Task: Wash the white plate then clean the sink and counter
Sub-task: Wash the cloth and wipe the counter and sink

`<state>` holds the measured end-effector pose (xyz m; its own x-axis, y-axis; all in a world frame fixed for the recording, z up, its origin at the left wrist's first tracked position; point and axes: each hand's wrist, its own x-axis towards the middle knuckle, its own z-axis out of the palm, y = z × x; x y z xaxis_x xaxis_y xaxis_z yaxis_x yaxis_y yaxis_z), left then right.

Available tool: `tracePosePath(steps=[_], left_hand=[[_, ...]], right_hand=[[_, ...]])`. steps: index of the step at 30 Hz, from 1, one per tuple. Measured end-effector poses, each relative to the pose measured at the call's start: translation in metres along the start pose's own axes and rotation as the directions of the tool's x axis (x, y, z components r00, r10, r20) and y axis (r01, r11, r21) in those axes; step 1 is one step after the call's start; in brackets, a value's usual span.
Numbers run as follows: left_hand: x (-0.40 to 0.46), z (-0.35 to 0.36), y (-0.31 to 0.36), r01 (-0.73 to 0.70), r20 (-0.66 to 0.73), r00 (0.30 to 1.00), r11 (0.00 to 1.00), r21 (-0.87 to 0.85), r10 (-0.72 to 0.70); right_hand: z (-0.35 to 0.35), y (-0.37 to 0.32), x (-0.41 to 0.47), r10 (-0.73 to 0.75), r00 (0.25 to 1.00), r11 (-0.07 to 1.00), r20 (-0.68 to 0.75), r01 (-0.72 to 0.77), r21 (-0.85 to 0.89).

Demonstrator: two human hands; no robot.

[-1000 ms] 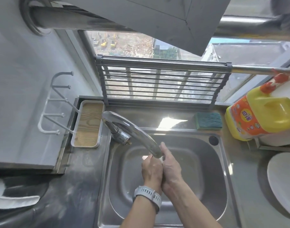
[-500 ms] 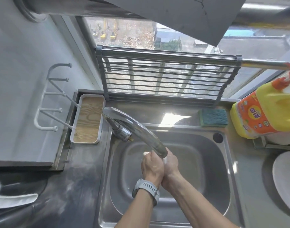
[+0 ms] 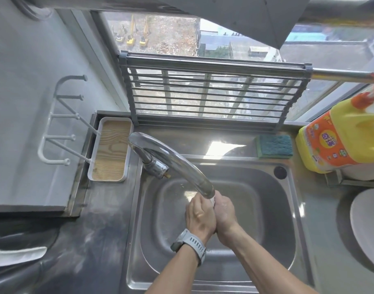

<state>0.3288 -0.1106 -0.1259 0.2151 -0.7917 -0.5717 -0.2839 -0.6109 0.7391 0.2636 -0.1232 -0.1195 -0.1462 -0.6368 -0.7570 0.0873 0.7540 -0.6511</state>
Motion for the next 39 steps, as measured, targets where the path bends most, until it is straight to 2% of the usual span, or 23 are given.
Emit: tracePosePath(steps=[2, 6, 8, 11, 14, 17, 19, 21, 23, 24, 26, 28, 30, 32, 36, 37, 39], left_hand=[[-0.003, -0.001, 0.000, -0.054, 0.035, 0.998, 0.998, 0.023, 0.053], [-0.001, -0.011, -0.006, -0.112, 0.065, 0.993, 0.963, 0.243, 0.099], [0.001, -0.020, -0.015, -0.104, 0.036, 0.995, 0.945, 0.311, 0.098], [0.002, -0.042, -0.028, -0.142, -0.002, 0.988, 0.897, 0.418, 0.157], [0.003, -0.072, -0.045, -0.228, -0.086, 0.945, 0.822, 0.521, 0.317], [0.002, -0.106, -0.059, -0.211, -0.245, 0.891, 0.827, 0.522, 0.382], [-0.003, -0.124, -0.066, -0.210, -0.335, 0.851, 0.848, 0.487, 0.404], [-0.007, -0.138, -0.072, -0.244, -0.361, 0.827, 0.853, 0.461, 0.431], [-0.009, -0.146, -0.077, -0.264, -0.378, 0.819, 0.868, 0.421, 0.432], [-0.008, -0.147, -0.078, -0.266, -0.391, 0.817, 0.878, 0.398, 0.425], [-0.009, -0.145, -0.078, -0.259, -0.391, 0.824, 0.886, 0.386, 0.411], [-0.009, -0.135, -0.079, -0.270, -0.373, 0.828, 0.881, 0.389, 0.419], [-0.008, -0.121, -0.079, -0.280, -0.321, 0.851, 0.876, 0.393, 0.416], [-0.008, -0.107, -0.074, -0.287, -0.284, 0.866, 0.875, 0.390, 0.411], [-0.008, -0.086, -0.071, -0.298, -0.225, 0.886, 0.869, 0.396, 0.406], [-0.006, -0.082, -0.072, -0.300, -0.207, 0.892, 0.869, 0.394, 0.402], [-0.005, -0.075, -0.072, -0.297, -0.178, 0.906, 0.877, 0.379, 0.384]], right_hand=[[-0.005, 0.003, -0.004, -0.027, 1.000, 1.000, -0.010, 0.027, 0.006], [-0.016, 0.011, -0.003, 0.008, 1.000, 1.000, 0.020, -0.007, -0.025], [-0.016, 0.021, 0.001, 0.133, 0.990, 0.988, 0.054, -0.137, 0.072], [-0.014, 0.036, 0.005, 0.276, 0.952, 0.896, 0.130, -0.304, 0.323], [0.011, 0.053, 0.008, 0.377, 0.922, 0.818, 0.091, -0.377, 0.434], [0.069, 0.055, 0.025, 0.339, 0.935, 0.849, 0.108, -0.353, 0.393], [0.116, 0.050, 0.042, 0.239, 0.968, 0.908, 0.073, -0.250, 0.336], [0.148, 0.045, 0.058, 0.102, 0.995, 0.983, -0.011, -0.099, 0.155], [0.163, 0.054, 0.069, 0.098, 0.995, 0.995, 0.006, -0.098, -0.029], [0.165, 0.059, 0.070, 0.109, 0.992, 0.979, 0.070, -0.094, -0.181], [0.150, 0.083, 0.053, 0.169, 0.970, 0.901, 0.172, -0.082, -0.427], [0.125, 0.104, 0.028, 0.324, 0.903, 0.780, 0.283, -0.085, -0.620], [0.091, 0.113, 0.008, 0.385, 0.851, 0.650, 0.357, 0.025, -0.759], [0.054, 0.107, 0.006, 0.450, 0.812, 0.507, 0.373, 0.112, -0.855], [-0.042, 0.089, 0.009, 0.448, 0.875, 0.316, 0.184, 0.037, -0.948], [-0.070, 0.086, 0.012, 0.447, 0.888, 0.225, 0.107, 0.005, -0.974], [-0.121, 0.086, 0.023, 0.404, 0.913, -0.022, 0.052, 0.066, -0.998]])
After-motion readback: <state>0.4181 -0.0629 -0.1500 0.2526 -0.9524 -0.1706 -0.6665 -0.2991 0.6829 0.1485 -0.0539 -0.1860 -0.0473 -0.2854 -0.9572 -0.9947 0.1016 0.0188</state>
